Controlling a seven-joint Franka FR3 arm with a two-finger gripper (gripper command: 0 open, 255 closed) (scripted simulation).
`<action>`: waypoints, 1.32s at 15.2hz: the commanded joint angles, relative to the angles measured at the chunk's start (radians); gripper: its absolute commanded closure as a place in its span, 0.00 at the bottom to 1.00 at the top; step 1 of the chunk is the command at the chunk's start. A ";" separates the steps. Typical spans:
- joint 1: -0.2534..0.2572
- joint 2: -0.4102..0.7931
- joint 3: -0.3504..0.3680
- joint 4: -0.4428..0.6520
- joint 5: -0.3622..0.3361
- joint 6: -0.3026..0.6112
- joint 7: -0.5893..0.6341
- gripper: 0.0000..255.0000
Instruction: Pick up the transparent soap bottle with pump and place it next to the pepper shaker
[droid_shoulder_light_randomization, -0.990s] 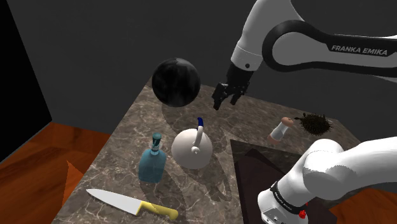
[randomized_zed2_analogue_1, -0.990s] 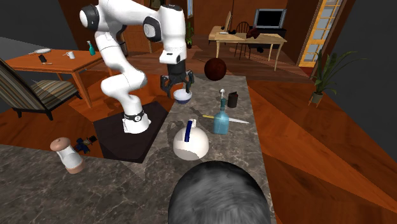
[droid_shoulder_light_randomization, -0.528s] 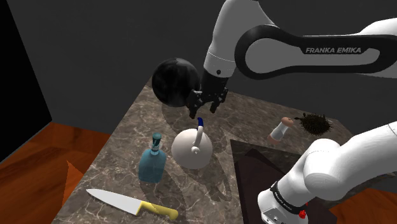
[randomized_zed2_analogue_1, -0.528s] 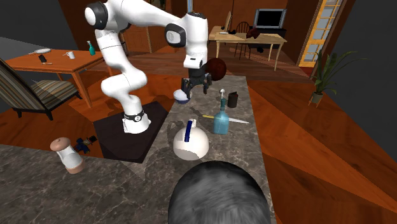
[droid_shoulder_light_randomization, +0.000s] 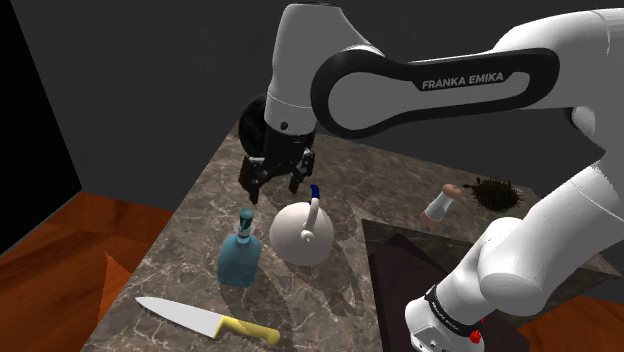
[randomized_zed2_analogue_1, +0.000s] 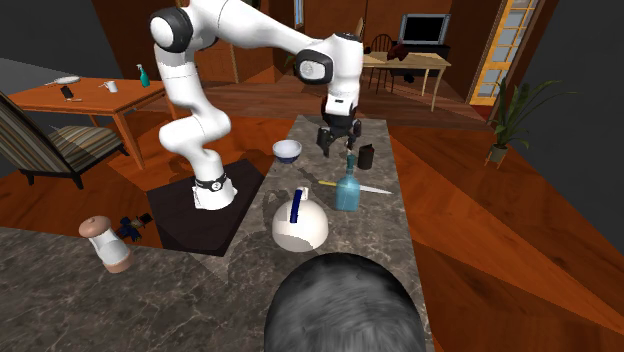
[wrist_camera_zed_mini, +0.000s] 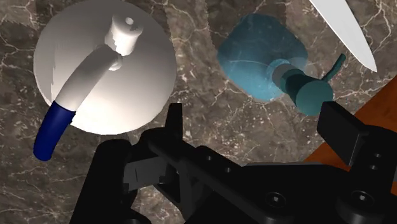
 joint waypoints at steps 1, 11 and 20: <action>0.014 0.073 0.025 0.054 -0.024 0.010 0.057 0.00; 0.044 0.198 0.046 0.062 -0.079 0.110 0.134 0.00; 0.045 0.198 0.046 0.062 -0.078 0.109 0.134 1.00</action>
